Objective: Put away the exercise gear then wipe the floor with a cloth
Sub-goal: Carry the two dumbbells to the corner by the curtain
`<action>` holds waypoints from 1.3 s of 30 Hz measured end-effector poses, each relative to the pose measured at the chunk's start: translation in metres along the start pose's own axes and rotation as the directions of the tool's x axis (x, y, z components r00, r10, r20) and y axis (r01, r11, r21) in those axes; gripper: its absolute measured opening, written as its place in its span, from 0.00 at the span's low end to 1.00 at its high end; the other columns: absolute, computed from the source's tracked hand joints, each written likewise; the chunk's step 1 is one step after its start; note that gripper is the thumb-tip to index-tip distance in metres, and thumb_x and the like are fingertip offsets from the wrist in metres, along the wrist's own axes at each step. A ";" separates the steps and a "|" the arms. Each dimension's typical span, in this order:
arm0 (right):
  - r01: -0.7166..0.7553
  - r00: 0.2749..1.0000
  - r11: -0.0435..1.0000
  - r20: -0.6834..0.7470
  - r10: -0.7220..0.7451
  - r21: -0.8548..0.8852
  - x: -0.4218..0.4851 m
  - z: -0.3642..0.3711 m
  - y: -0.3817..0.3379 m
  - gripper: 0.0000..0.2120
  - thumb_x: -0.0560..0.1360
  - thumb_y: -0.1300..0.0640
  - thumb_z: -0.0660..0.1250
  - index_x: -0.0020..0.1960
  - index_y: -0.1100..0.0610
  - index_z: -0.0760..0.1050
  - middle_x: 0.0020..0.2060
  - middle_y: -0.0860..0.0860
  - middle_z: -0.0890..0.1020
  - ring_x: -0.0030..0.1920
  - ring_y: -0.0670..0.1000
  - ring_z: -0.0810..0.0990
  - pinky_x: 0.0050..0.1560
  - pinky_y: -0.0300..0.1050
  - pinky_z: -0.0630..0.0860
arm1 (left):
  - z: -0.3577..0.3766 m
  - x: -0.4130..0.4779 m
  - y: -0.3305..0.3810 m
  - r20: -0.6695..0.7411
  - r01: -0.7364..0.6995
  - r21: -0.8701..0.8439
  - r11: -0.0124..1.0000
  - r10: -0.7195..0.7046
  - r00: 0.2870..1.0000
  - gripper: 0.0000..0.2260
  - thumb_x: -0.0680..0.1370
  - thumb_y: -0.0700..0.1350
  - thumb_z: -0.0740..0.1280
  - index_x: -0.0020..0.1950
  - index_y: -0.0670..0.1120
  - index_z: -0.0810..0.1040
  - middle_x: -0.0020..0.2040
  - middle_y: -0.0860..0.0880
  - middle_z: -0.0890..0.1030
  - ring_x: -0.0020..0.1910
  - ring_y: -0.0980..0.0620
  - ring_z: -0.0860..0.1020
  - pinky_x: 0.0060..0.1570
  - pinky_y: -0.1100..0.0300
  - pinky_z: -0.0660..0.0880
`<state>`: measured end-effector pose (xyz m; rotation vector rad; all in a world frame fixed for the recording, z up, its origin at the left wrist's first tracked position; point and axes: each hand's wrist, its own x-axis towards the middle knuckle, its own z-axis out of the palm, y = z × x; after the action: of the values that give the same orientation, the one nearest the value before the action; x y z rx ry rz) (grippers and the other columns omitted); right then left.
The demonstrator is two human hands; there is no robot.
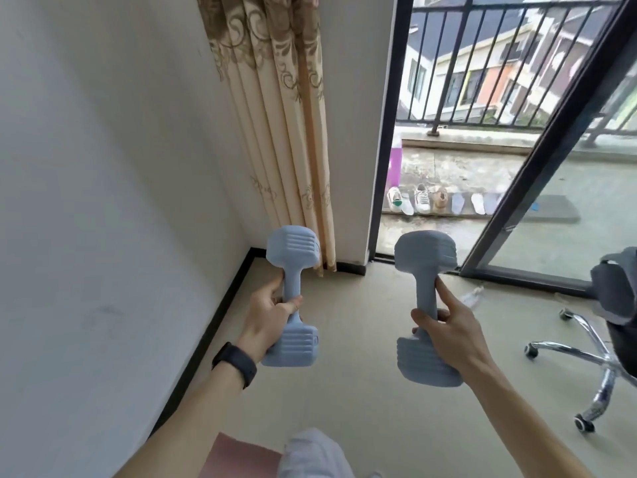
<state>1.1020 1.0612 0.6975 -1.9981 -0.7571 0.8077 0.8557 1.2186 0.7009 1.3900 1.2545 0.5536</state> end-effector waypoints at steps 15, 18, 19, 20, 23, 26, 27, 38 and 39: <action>-0.376 0.894 0.898 0.165 0.416 -0.227 0.339 0.137 0.073 0.34 0.74 0.52 0.67 0.76 0.36 0.59 0.38 0.48 0.85 0.42 0.52 0.82 0.50 0.52 0.78 | 0.081 0.374 -0.089 0.123 0.316 0.385 0.867 -0.387 0.914 0.25 0.77 0.47 0.69 0.74 0.58 0.70 0.50 0.54 0.80 0.47 0.49 0.79 0.46 0.58 0.73; -0.435 0.854 0.862 0.184 0.486 -0.261 0.397 0.170 0.104 0.35 0.75 0.52 0.66 0.77 0.36 0.57 0.41 0.49 0.85 0.44 0.53 0.82 0.50 0.51 0.78 | 0.103 0.430 -0.121 0.148 0.366 0.454 0.812 -0.474 0.868 0.25 0.77 0.48 0.68 0.73 0.59 0.70 0.51 0.54 0.81 0.46 0.51 0.79 0.41 0.60 0.71; -0.449 0.839 0.852 0.200 0.506 -0.270 0.418 0.182 0.119 0.35 0.75 0.53 0.66 0.77 0.36 0.57 0.43 0.50 0.85 0.45 0.53 0.82 0.51 0.51 0.78 | 0.112 0.449 -0.137 0.150 0.381 0.478 0.792 -0.501 0.852 0.24 0.77 0.48 0.68 0.72 0.59 0.71 0.51 0.54 0.81 0.46 0.51 0.79 0.41 0.59 0.72; -0.458 0.826 0.843 0.215 0.521 -0.282 0.438 0.196 0.135 0.34 0.75 0.53 0.66 0.77 0.38 0.57 0.44 0.50 0.84 0.46 0.54 0.82 0.51 0.52 0.78 | 0.121 0.469 -0.152 0.156 0.386 0.500 0.775 -0.520 0.840 0.22 0.77 0.48 0.68 0.70 0.59 0.72 0.51 0.54 0.82 0.45 0.50 0.80 0.41 0.59 0.72; -0.480 0.787 0.811 0.246 0.566 -0.333 0.493 0.238 0.190 0.32 0.76 0.53 0.66 0.77 0.41 0.60 0.49 0.53 0.84 0.49 0.57 0.81 0.53 0.52 0.78 | 0.151 0.522 -0.208 0.176 0.403 0.556 0.727 -0.577 0.797 0.19 0.76 0.47 0.66 0.67 0.59 0.73 0.48 0.52 0.82 0.42 0.53 0.79 0.38 0.60 0.73; -0.499 0.754 0.791 0.273 0.598 -0.355 0.533 0.277 0.241 0.29 0.76 0.53 0.67 0.75 0.46 0.64 0.51 0.54 0.83 0.51 0.58 0.81 0.55 0.53 0.77 | 0.174 0.564 -0.266 0.166 0.424 0.575 0.700 -0.607 0.777 0.20 0.76 0.47 0.66 0.67 0.60 0.72 0.48 0.49 0.82 0.44 0.47 0.80 0.45 0.56 0.76; -0.502 0.747 0.784 0.273 0.606 -0.365 0.548 0.294 0.269 0.27 0.75 0.53 0.67 0.74 0.47 0.65 0.50 0.54 0.83 0.51 0.59 0.80 0.56 0.54 0.76 | 0.187 0.582 -0.296 0.159 0.428 0.589 0.685 -0.618 0.770 0.21 0.76 0.47 0.66 0.67 0.61 0.72 0.48 0.49 0.82 0.45 0.46 0.80 0.46 0.55 0.76; -0.533 0.772 0.791 0.209 0.600 -0.301 0.645 0.441 0.514 0.34 0.77 0.53 0.65 0.77 0.36 0.55 0.47 0.52 0.84 0.48 0.60 0.80 0.53 0.55 0.77 | 0.270 0.719 -0.556 0.065 0.457 0.573 0.681 -0.593 0.802 0.27 0.75 0.50 0.68 0.73 0.66 0.67 0.48 0.52 0.83 0.46 0.47 0.81 0.42 0.59 0.73; -0.529 0.784 0.799 0.195 0.589 -0.286 0.653 0.451 0.527 0.35 0.77 0.53 0.65 0.78 0.36 0.54 0.47 0.52 0.84 0.49 0.60 0.80 0.54 0.54 0.77 | 0.273 0.728 -0.571 0.055 0.453 0.561 0.693 -0.577 0.815 0.28 0.75 0.50 0.68 0.74 0.65 0.67 0.51 0.52 0.84 0.49 0.47 0.81 0.46 0.58 0.74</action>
<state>1.2691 1.5109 -0.1257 -2.3824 -0.3928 1.4323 1.1214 1.6443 -0.1237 1.3855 1.5923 -0.3808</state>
